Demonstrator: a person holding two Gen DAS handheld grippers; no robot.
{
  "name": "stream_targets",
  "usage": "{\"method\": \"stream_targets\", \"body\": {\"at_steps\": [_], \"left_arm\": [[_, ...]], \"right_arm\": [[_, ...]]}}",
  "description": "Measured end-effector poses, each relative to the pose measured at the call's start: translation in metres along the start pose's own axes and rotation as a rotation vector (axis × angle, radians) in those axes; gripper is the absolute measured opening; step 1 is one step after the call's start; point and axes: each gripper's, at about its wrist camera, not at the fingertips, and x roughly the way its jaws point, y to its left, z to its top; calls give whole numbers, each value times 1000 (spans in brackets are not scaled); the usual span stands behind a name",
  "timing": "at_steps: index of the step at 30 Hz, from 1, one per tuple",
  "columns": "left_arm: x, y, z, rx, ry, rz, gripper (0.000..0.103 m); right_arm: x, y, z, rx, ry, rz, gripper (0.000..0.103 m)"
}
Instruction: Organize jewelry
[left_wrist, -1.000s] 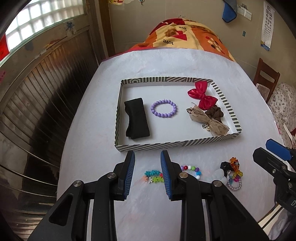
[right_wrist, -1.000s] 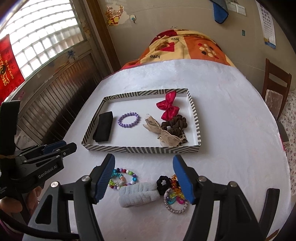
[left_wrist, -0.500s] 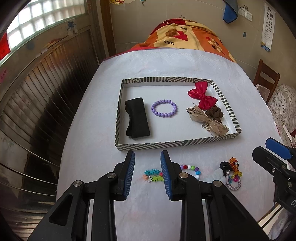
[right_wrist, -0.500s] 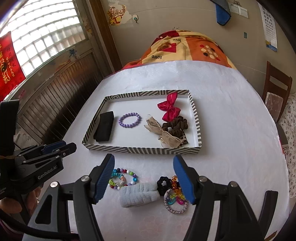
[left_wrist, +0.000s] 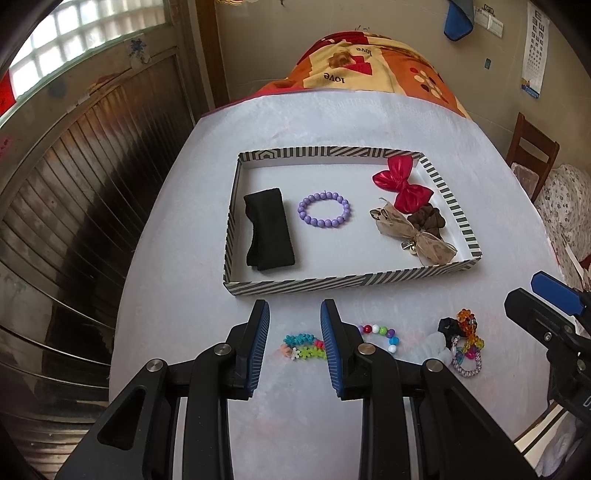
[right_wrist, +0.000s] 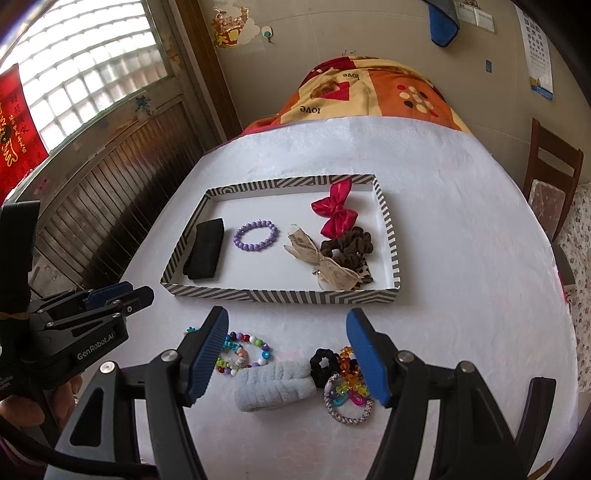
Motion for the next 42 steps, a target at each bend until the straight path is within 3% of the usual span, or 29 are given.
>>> {"method": "stream_targets", "body": {"at_steps": [31, 42], "left_arm": [[10, -9, -1, 6, 23, -8, 8], [23, 5, -5, -13, 82, -52, 7]], "right_arm": [[5, -6, 1, 3, 18, -3, 71], [13, -10, -3, 14, 41, -5, 71]]}}
